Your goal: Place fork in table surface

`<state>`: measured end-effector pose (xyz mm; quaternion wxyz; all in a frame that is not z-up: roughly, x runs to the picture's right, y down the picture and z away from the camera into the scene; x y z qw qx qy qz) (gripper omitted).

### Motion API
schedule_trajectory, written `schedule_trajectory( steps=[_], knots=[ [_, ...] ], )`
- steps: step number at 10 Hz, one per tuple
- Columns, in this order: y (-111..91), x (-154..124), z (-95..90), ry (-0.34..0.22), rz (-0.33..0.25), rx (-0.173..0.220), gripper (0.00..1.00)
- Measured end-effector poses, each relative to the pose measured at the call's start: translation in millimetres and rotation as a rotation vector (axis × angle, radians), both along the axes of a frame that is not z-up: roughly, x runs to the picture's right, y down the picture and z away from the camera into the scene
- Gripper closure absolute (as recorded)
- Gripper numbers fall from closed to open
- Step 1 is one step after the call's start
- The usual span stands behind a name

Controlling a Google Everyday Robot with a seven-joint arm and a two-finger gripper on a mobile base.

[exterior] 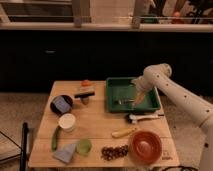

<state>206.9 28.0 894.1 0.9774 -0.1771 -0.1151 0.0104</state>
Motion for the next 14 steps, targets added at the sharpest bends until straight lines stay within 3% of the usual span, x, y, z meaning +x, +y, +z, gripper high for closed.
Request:
schedule_trajectory(
  steps=[4,14],
  knots=[
    [9,-18,25.3,-0.041,-0.02,-0.047,0.2],
    [40,-43,50.5,-0.048,-0.067,-0.121,0.2]
  ],
)
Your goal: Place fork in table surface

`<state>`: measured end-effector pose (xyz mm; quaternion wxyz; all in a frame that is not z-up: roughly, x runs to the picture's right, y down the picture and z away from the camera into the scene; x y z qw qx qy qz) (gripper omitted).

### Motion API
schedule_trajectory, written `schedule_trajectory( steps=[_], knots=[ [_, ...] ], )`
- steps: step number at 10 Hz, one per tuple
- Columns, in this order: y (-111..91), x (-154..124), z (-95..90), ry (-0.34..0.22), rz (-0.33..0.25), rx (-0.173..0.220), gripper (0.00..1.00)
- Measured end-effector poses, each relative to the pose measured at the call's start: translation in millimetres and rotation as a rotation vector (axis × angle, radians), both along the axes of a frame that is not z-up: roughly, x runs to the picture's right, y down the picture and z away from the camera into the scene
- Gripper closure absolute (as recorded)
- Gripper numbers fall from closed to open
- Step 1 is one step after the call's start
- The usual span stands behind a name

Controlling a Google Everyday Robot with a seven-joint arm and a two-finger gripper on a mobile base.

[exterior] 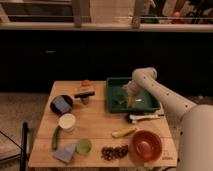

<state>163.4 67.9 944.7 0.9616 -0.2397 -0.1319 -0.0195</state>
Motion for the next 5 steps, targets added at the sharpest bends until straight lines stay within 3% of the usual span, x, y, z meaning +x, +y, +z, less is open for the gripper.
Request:
schedule_trajectory(
  steps=[5],
  knots=[
    [8.2,8.1,11.8,-0.001,0.02,-0.013,0.2]
  ],
)
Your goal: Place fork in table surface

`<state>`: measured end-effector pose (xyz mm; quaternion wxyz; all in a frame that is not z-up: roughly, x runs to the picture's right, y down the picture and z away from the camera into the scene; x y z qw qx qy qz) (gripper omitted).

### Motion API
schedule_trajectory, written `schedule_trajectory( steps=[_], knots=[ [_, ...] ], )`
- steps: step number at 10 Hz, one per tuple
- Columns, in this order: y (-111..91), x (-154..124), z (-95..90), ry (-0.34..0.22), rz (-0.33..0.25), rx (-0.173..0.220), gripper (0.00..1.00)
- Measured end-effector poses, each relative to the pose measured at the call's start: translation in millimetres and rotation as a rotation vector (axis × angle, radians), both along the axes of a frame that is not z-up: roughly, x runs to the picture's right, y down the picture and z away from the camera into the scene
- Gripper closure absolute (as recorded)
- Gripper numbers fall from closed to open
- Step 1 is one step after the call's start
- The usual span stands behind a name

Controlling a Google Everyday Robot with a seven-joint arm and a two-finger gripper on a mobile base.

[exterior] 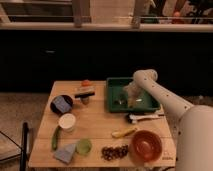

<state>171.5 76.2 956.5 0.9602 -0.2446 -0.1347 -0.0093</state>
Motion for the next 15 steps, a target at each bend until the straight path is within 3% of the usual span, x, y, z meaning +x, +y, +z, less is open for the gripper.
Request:
schedule_trajectory(
  steps=[4,11,12,15],
  knots=[
    [8,6,10.6,-0.004,0.019,-0.027,0.23],
    [9,11,6.4,-0.005,0.017,-0.04,0.91],
    [9,11,5.3,-0.005,0.017,-0.04,0.98],
    [8,10,4.0,-0.005,0.01,-0.041,1.0]
  ],
)
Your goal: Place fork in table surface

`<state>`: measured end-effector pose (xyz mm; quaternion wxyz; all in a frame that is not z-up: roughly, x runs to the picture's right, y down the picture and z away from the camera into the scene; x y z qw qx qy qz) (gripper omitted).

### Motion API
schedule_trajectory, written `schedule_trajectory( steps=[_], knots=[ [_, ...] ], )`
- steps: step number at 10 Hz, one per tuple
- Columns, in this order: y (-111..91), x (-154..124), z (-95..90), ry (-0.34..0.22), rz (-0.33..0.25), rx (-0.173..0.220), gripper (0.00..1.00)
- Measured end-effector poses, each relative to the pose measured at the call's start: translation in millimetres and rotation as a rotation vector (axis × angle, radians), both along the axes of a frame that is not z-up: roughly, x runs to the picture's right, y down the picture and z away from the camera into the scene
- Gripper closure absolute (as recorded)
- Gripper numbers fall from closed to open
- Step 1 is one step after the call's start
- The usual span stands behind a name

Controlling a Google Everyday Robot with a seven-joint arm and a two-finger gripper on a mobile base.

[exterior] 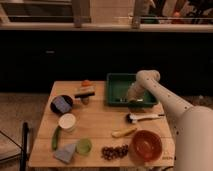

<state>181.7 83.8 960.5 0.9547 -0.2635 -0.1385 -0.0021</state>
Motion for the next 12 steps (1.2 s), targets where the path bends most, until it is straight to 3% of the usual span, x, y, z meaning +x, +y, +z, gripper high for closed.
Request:
schedule_trajectory(
  steps=[5,12],
  knots=[
    [-2,11,-2.4,-0.011,0.019,0.014,1.0],
    [-44,-5,-52.0,-0.044,-0.01,0.132,1.0]
  ],
)
